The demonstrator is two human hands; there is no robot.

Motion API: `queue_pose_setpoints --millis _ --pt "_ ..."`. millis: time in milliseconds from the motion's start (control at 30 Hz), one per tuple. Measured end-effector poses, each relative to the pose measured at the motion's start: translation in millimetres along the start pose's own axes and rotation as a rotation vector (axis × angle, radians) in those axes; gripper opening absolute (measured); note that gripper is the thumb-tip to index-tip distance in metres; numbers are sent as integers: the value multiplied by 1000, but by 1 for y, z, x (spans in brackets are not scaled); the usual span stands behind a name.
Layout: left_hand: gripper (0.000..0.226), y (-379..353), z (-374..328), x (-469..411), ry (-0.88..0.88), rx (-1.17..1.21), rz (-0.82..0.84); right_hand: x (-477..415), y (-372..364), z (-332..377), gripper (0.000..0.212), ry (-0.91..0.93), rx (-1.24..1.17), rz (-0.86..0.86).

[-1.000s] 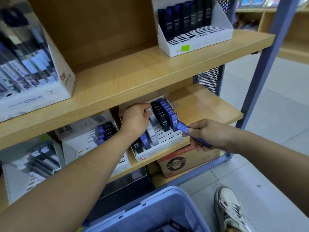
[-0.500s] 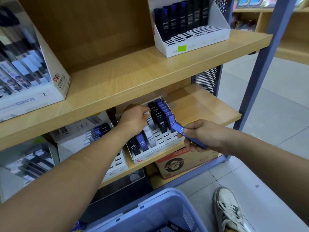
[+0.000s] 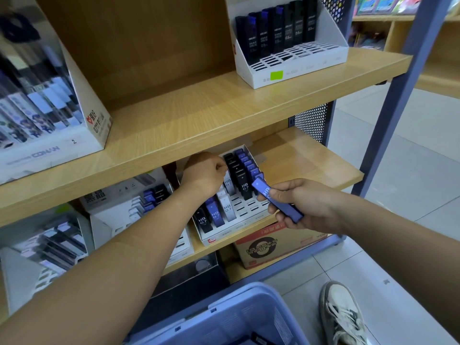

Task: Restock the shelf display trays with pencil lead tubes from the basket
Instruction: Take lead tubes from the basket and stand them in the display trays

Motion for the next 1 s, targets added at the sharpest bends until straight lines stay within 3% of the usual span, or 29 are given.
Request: queue_pose_setpoints --millis 67,133,200,267,400,500,700,767,900,1000 --pt "19 7 0 16 49 227 31 0 -3 1 27 -7 -75 -7" --pt "16 7 -6 40 81 624 194 -1 -8 3 27 0 -115 13" --pt "16 4 -18 63 56 796 370 -1 -14 5 26 14 -137 55" --pt "21 3 -22 78 17 795 424 0 -19 7 26 25 -148 89" --pt "22 7 -4 81 100 891 350 3 -29 11 28 31 -202 188" --pt "20 10 12 79 141 927 292 5 -31 10 23 31 -105 235" --pt "23 28 39 70 159 841 95 -2 -1 0 15 52 460 24" --pt "23 38 42 63 141 766 11 -6 14 -1 11 55 494 -86" --pt "21 39 31 55 75 661 -18 -15 23 -6 44 47 401 -177" --pt "20 30 12 54 -1 569 -5 -20 15 -6 52 66 442 -153"
Point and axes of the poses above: each hand's wrist, its own x-axis away from the middle knuckle, its own y-axis out of the back of the hand, z = x × y, the point moved 10 cm from there along -x, towards the middle knuckle, and after that the axes turned 13 degrees about y, right-handed, at the moved point
